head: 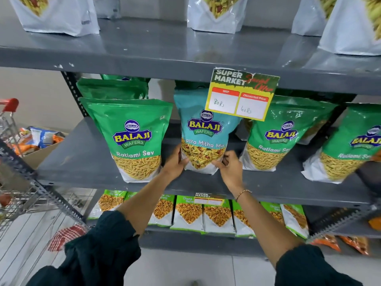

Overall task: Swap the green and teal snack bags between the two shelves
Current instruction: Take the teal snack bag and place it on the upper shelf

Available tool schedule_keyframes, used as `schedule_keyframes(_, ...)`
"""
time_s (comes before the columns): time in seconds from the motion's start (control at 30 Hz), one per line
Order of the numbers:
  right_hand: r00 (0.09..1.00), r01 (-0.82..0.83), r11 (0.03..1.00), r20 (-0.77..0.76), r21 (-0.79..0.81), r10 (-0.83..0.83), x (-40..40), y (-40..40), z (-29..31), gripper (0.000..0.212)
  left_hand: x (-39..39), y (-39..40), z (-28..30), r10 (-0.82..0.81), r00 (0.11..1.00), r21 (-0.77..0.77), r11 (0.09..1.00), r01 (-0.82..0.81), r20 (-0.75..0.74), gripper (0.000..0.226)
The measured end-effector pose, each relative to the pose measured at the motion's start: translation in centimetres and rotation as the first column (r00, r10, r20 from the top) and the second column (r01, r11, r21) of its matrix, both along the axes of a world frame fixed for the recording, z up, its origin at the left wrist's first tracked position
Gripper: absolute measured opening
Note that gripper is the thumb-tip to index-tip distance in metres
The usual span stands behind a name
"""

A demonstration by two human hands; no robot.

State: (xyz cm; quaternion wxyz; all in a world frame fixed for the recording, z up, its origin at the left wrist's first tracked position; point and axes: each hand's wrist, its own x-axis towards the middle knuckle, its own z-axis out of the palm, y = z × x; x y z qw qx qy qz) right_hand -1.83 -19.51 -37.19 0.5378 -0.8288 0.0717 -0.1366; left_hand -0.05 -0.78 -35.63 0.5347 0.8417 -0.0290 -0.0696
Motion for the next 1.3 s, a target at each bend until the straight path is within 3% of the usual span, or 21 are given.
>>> schedule_keyframes(0.3, 0.996, 0.078, 0.994, 0.041, -0.079, -0.075, -9.2, -1.6, 0.3, 0.028, -5.6, -1.2, 1.3, -0.116, 0.993, 0.028, 0.993, 0.115, 0.030, 0.045)
schedule_keyframes(0.63, 0.995, 0.022, 0.986, 0.088, 0.163, -0.037, -19.4, -1.7, 3.9, 0.033, -14.9, 0.8, 5.2, -0.201, 0.959, 0.002, 0.979, 0.205, 0.202, 0.040)
schedule_keyframes(0.83, 0.969, -0.087, 0.993, 0.240, 0.077, 0.066, -21.2, -1.8, 10.4, 0.037, -18.5, 3.3, 12.0, -0.212, 0.932, -0.101, 0.963, 0.251, 0.295, 0.039)
schedule_keyframes(1.03, 0.884, -0.176, 0.983, 0.449, 0.053, 0.134, -20.8, -0.7, 19.6, 0.033, -19.9, 4.7, 20.9, -0.129, 0.880, -0.184, 0.954, 0.235, 0.456, 0.038)
schedule_keyframes(1.3, 0.796, -0.234, 0.972, 0.570, -0.022, 0.204, -17.0, -0.1, 31.2, 0.027, -16.8, 5.3, 31.3, -0.060, 0.812, -0.174, 0.965, 0.196, 0.580, 0.031)
